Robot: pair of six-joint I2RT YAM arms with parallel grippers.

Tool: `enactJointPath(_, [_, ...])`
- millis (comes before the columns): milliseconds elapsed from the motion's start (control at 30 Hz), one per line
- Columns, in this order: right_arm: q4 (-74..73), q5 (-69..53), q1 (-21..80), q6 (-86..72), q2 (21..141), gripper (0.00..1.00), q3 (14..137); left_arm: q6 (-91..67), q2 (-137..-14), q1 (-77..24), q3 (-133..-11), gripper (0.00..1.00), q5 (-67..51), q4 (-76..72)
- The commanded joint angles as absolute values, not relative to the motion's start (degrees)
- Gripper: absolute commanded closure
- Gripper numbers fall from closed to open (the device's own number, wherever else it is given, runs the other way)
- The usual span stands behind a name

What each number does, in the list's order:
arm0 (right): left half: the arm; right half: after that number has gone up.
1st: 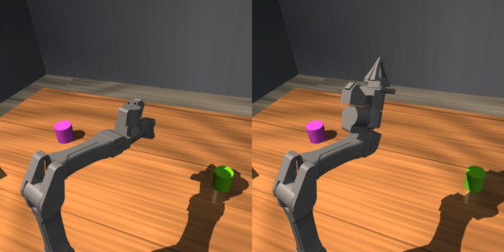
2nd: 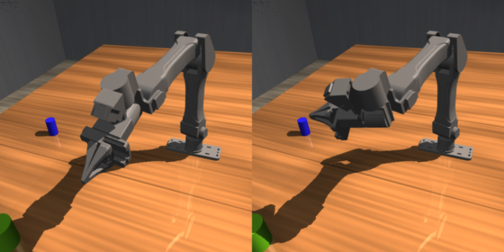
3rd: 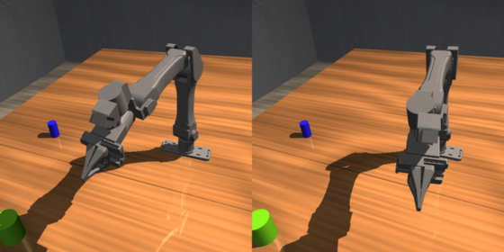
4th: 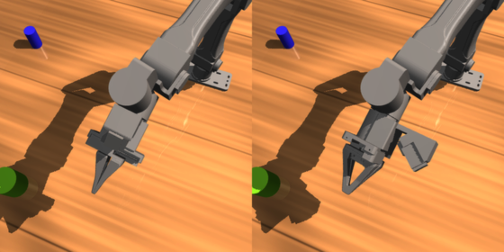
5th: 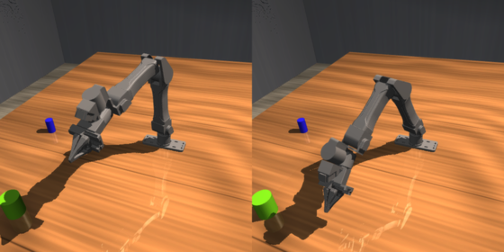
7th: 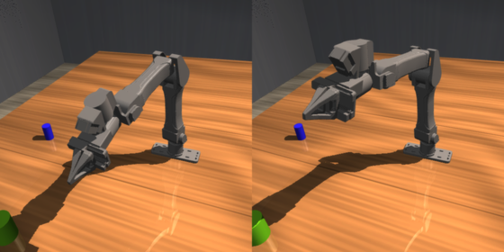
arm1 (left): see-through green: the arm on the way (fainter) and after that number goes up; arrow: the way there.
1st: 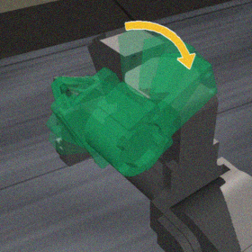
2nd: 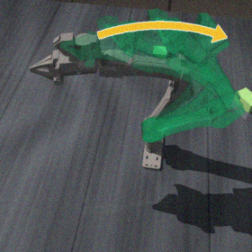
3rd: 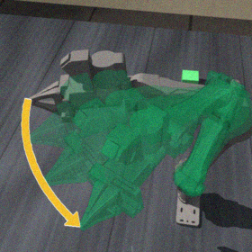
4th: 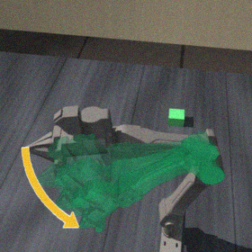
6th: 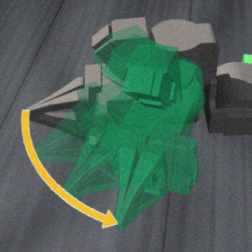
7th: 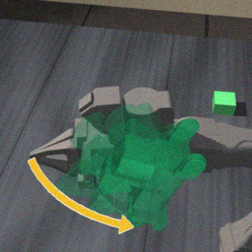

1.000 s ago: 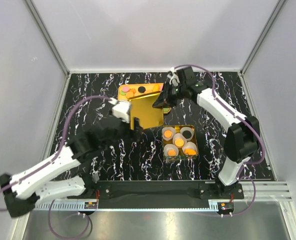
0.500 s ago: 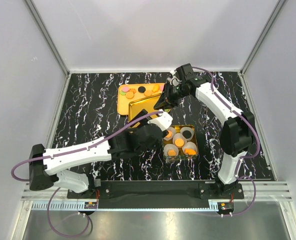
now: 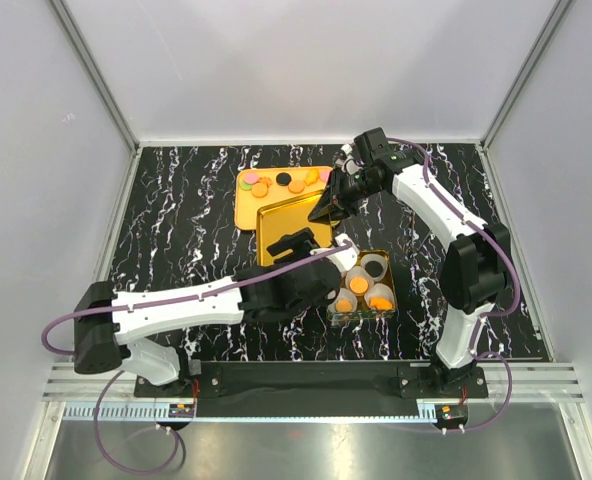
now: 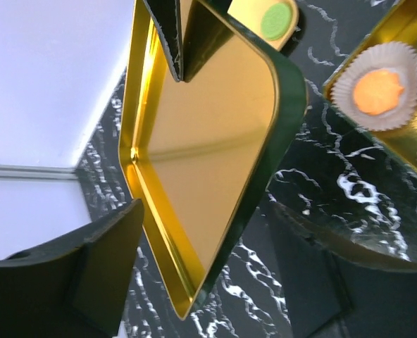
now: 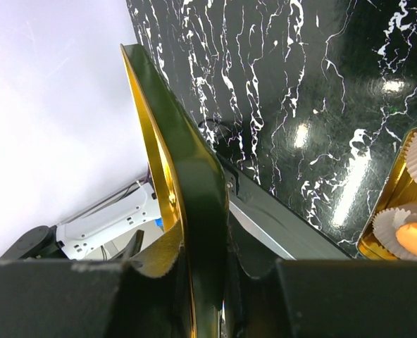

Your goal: Pack the cookies

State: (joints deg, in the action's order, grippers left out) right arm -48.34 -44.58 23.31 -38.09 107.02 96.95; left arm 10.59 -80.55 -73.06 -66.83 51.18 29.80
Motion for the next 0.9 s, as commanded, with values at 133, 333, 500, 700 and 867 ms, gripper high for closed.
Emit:
enactJointPath(133, [-47.7,-48.2,22.9,-40.3,104.2,1.00,96.0,17.6,-82.8,-73.2,-65.7,0.40,59.6,22.3])
enactJointPath(333, [-46.0,-47.9,22.9,-41.4,102.5,0.92,94.5,21.0,-83.3,-73.5,-65.7,0.87,61.2,20.0])
enactJointPath(500, [-45.4,-46.2,22.9,-41.4,101.1,0.65,94.2,21.5,-82.3,-73.4,-66.7,1.00,57.8,19.3])
enactJointPath(700, [-43.5,-38.0,20.6,-41.3,97.0,0.32,94.0,16.1,-79.5,-73.1,-70.0,1.00,47.5,23.2])
enactJointPath(867, [-40.7,-33.9,15.0,-42.7,92.6,0.27,93.2,11.0,-79.5,-72.5,-72.9,1.00,38.4,26.6])
